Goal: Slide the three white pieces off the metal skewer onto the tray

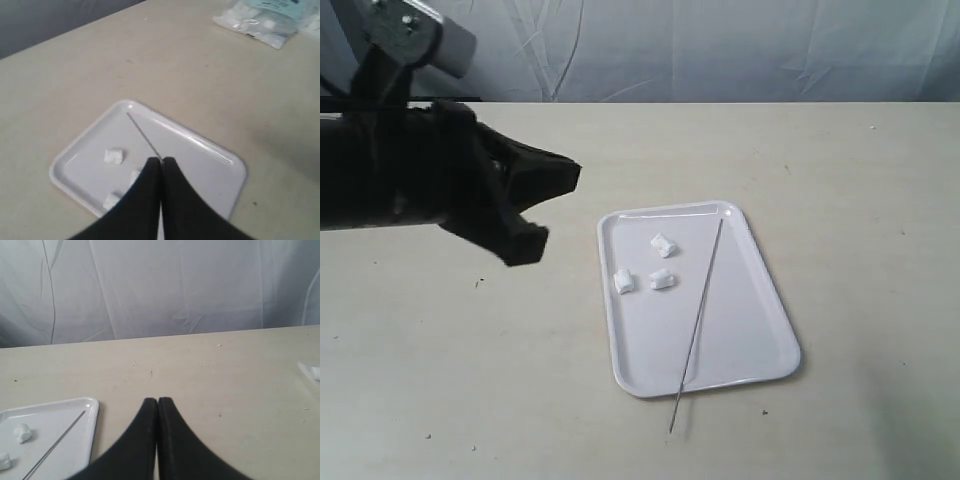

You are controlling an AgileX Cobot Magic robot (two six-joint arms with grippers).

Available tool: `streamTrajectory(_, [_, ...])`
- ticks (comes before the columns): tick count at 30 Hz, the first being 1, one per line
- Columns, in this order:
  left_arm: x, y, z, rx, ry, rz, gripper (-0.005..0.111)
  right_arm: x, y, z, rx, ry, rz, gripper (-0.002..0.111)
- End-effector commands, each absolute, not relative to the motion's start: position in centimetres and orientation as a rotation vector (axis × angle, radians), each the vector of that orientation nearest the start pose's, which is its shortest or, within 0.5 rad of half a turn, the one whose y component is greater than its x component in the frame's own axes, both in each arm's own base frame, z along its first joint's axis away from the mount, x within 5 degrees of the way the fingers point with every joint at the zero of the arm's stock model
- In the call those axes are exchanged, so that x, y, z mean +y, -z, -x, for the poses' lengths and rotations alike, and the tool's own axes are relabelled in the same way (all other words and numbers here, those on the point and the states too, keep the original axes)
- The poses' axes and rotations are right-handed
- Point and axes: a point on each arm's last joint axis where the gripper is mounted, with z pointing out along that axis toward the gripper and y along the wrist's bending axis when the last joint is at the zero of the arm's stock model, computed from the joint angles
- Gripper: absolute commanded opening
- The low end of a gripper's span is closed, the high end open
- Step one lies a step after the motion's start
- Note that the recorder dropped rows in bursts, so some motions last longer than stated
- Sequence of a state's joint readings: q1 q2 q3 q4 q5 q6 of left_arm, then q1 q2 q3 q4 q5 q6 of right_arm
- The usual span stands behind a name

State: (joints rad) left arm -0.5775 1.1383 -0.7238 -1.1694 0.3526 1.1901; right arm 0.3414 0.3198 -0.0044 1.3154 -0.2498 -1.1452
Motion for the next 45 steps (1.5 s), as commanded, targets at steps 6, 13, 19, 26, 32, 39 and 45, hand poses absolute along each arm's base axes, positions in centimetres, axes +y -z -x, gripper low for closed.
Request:
streamTrajectory(6, [-11.3, -33.7, -11.2, 1.578, 0.409, -1.283, 0.000, 0.7, -19.7, -8.3, 1.740, -0.169, -0.011, -0.001])
streamTrajectory(13, [-8.0, -34.3, -8.3, 1.436, 0.068, -1.489, 0.000, 0.7, -19.7, -8.3, 1.740, -0.169, -0.011, -0.001])
streamTrajectory(19, [-6.3, -36.2, -7.8, 1.479, 0.062, -1.114, 0.000, 0.7, -19.7, -8.3, 1.740, -0.169, -0.011, -0.001])
streamTrajectory(26, [-3.1, -35.9, -7.4, 1.577, 0.016, -0.674, 0.000, 0.7, -19.7, -8.3, 1.738, -0.165, -0.015, -0.001])
streamTrajectory(32, [-0.9, -31.5, -6.1, 1.855, 0.045, -0.376, 0.000, 0.5, -19.8, -8.1, 1.720, -0.159, -0.033, -0.001])
streamTrajectory(39, [0.1, -27.8, -4.9, 1.796, -0.024, -0.249, 0.000, -0.1, -20.7, -6.8, 1.590, -0.190, -0.153, -0.001])
streamTrajectory(45, [-0.1, -24.7, -4.7, 1.776, 0.050, -0.092, 0.000, -0.2, -21.3, -5.6, 1.470, -0.157, -0.199, -0.001])
